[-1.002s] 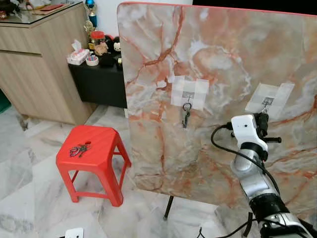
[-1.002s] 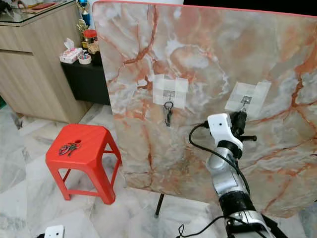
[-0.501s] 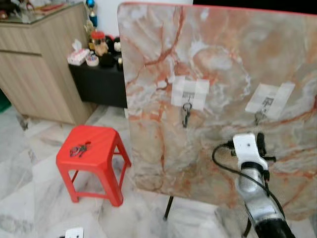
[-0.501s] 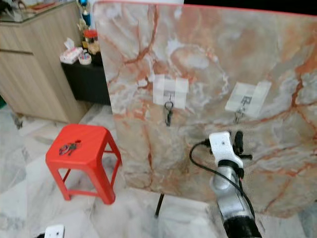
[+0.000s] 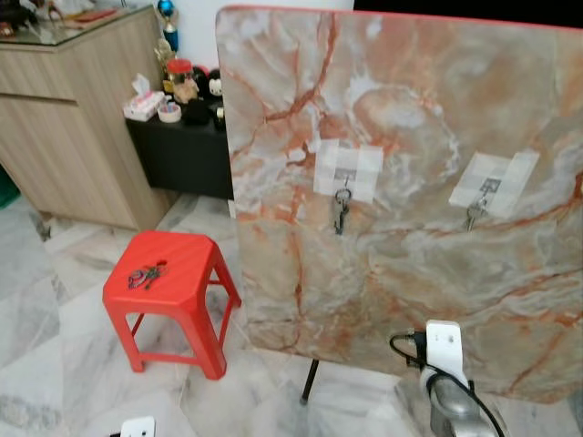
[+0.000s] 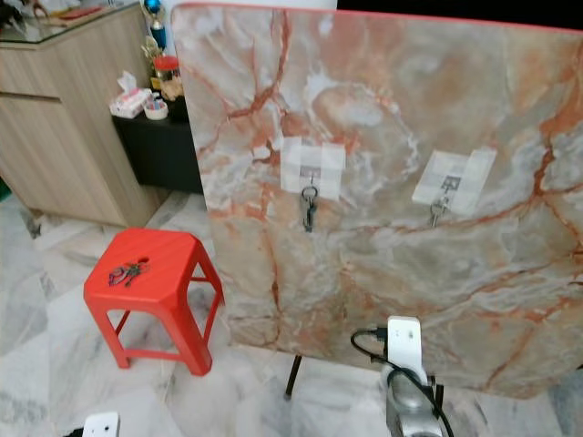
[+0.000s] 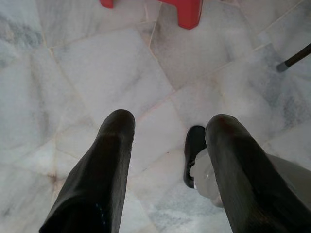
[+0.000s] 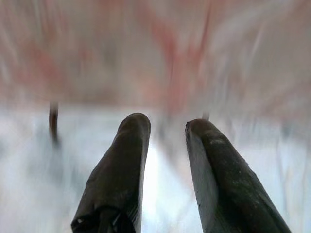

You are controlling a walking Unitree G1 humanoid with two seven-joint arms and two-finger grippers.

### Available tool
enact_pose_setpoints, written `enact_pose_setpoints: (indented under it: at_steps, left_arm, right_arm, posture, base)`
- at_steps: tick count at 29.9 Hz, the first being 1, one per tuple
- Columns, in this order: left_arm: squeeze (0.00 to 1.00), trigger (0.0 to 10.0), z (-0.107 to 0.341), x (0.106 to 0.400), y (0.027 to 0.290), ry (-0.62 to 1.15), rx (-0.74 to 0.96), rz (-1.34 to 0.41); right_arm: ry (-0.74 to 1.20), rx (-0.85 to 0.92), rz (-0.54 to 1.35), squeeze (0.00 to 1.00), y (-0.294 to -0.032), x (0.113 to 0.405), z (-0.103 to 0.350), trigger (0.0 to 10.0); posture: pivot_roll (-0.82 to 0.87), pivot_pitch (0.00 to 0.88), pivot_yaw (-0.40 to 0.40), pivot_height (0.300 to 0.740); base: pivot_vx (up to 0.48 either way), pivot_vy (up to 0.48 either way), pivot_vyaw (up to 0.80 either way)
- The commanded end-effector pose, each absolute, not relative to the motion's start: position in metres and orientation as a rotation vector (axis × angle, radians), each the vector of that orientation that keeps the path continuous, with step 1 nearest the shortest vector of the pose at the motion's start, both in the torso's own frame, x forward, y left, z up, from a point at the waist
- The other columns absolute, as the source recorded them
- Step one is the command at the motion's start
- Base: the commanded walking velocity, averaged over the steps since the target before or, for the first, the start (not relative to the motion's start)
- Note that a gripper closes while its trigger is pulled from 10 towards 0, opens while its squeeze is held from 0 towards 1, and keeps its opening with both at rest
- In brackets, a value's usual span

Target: Hang keys on a hook

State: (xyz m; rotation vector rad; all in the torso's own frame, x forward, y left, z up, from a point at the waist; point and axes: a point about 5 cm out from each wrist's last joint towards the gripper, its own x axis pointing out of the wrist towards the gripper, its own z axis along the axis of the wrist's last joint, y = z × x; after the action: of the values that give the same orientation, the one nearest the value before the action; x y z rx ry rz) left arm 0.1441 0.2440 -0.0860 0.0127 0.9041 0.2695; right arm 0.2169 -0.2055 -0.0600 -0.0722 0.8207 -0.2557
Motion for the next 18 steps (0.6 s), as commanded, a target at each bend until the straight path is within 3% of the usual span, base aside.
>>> enact_pose_setpoints:
  at_steps: [1,7,13,18]
  left_arm:
    - [0.0,10.0,-0.088,0.14,0.244,0.93,0.028,0.255]
    - [0.0,10.0,-0.088,0.138,0.245,0.939,0.038,0.241]
    - [0.0,10.0,-0.089,0.138,0.244,0.943,0.039,0.235]
    - [0.0,10.0,-0.088,0.14,0.244,0.94,0.04,0.234]
  right_arm:
    - [0.884,-0.033,-0.266,0.0,-0.206,0.205,-0.068,10.0]
    - [1.028,0.046,-0.188,0.0,-0.202,0.167,-0.09,10.0]
    - [1.072,0.063,-0.159,0.0,-0.194,0.152,-0.097,10.0]
    - [1.105,0.096,-0.203,0.0,-0.21,0.14,-0.099,10.0]
  posture:
    - [0.0,0.0,-0.009,0.74]
    - [0.01,0.0,-0.009,0.74]
    - [0.0,0.0,0.0,0.74]
    - [0.01,0.0,0.005,0.74]
  base:
    - [0.0,0.0,0.0]
    - [0.0,0.0,0.0]
    - [0.0,0.0,0.0]
    - [0.0,0.0,0.0]
